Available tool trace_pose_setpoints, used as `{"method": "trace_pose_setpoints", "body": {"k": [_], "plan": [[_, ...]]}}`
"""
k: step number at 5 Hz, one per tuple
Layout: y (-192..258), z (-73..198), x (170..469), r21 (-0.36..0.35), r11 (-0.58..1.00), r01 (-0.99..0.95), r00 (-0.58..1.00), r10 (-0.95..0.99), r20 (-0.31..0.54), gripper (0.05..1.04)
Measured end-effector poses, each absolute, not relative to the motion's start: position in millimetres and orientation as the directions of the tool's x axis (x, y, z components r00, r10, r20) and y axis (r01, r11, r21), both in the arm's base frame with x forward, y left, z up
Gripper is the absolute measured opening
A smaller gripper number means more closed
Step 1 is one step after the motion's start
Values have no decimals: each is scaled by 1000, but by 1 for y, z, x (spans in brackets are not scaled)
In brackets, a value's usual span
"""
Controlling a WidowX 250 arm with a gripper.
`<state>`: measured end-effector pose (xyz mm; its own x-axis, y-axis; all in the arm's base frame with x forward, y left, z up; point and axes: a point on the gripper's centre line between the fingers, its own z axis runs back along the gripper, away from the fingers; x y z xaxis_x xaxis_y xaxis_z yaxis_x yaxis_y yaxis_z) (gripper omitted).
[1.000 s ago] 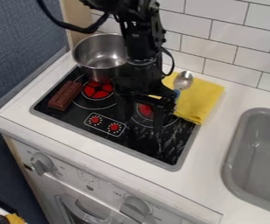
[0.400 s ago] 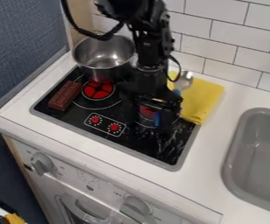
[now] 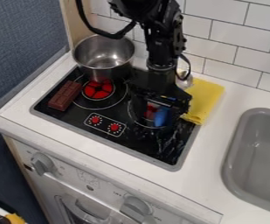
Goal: Moving the spatula to the left side burner from the right side burner
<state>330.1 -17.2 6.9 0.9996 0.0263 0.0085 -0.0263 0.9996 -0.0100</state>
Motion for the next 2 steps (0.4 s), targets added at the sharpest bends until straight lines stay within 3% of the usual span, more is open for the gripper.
{"method": "trace_pose_setpoints", "body": {"k": [1,2], "plan": [[-20,6,334,-10,1000,-22,1000,22,19,963],[-21,5,334,-10,1000,-24,999,25,42,690]]}}
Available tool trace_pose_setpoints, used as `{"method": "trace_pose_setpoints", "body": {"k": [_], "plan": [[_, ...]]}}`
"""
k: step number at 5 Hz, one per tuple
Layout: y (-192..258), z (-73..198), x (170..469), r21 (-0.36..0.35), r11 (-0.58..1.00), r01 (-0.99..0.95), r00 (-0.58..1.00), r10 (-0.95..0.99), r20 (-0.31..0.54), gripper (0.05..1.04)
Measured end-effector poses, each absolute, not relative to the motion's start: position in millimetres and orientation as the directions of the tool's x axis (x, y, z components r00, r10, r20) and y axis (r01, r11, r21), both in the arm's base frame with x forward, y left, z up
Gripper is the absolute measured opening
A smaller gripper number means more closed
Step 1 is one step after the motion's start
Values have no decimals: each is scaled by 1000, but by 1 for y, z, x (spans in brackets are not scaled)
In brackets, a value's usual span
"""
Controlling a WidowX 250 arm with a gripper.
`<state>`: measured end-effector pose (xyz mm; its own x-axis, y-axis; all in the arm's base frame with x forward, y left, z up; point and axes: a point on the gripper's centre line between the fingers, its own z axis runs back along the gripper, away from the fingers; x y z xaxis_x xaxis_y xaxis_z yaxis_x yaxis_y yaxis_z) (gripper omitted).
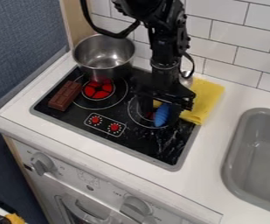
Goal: Moving the spatula to the left side burner from the right side burner
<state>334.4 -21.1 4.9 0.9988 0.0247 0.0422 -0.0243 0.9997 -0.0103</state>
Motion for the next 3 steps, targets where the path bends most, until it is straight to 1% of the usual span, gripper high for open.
{"method": "trace_pose_setpoints", "body": {"k": [1,2,3], "plan": [[-24,6,330,7,1000,0,998,-1,59,458],[-24,8,324,10,1000,6,998,-6,59,444],[-28,25,320,-8,1000,23,996,-23,81,443]]}}
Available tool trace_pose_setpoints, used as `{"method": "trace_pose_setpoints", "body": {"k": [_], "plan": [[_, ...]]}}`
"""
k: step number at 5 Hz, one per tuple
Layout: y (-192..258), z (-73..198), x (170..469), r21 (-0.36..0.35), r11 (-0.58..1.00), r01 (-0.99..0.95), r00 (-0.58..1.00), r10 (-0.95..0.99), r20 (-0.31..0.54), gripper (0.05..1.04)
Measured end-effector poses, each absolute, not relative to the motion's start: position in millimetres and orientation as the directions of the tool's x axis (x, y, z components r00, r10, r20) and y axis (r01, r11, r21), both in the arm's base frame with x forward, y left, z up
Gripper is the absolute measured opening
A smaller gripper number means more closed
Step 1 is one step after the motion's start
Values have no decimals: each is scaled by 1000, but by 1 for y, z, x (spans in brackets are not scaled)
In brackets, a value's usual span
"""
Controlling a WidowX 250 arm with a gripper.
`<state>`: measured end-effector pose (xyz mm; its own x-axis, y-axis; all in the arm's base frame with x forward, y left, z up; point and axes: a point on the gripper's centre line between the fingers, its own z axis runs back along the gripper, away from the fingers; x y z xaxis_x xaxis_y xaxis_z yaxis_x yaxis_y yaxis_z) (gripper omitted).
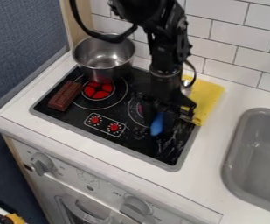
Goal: Moving the spatula to the left side burner from the right side burner
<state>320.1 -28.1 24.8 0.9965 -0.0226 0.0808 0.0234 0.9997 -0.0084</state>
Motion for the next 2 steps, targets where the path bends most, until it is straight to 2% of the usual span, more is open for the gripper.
{"method": "trace_pose_setpoints", "body": {"k": [1,2], "plan": [[-27,62,326,-66,997,35,985,-24,169,443],[1,83,318,-93,996,10,977,10,213,443]]}}
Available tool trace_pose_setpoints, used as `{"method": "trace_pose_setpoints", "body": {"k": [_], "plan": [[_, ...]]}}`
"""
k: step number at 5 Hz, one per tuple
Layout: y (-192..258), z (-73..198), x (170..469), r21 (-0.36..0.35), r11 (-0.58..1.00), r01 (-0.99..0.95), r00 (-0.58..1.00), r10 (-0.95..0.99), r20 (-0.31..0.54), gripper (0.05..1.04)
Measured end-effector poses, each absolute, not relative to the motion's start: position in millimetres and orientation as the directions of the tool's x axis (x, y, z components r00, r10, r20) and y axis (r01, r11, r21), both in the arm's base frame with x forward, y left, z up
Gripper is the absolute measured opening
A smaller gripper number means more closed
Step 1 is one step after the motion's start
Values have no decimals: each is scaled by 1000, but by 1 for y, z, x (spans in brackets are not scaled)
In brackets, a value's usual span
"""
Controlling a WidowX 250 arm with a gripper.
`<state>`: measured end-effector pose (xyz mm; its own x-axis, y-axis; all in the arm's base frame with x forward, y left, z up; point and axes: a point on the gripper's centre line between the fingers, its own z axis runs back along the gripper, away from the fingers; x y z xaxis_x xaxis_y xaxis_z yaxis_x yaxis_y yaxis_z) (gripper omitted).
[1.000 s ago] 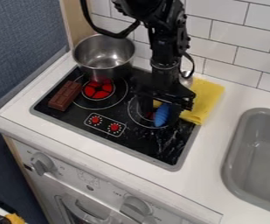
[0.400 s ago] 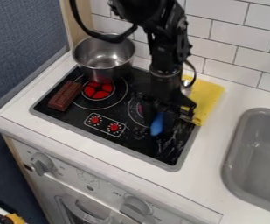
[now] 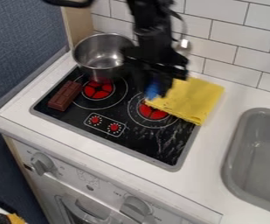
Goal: Moving the spatula to the left side burner from the right side burner
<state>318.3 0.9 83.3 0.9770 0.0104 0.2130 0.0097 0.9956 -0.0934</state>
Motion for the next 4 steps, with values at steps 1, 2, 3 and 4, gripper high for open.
{"method": "trace_pose_setpoints", "body": {"k": [1,2,3,4], "plan": [[25,76,289,-113,993,40,982,-18,190,443],[42,59,263,-82,994,67,989,-55,141,443],[55,49,252,-30,997,67,991,-63,120,443],[78,29,247,2,1000,9,997,-9,71,443]]}}
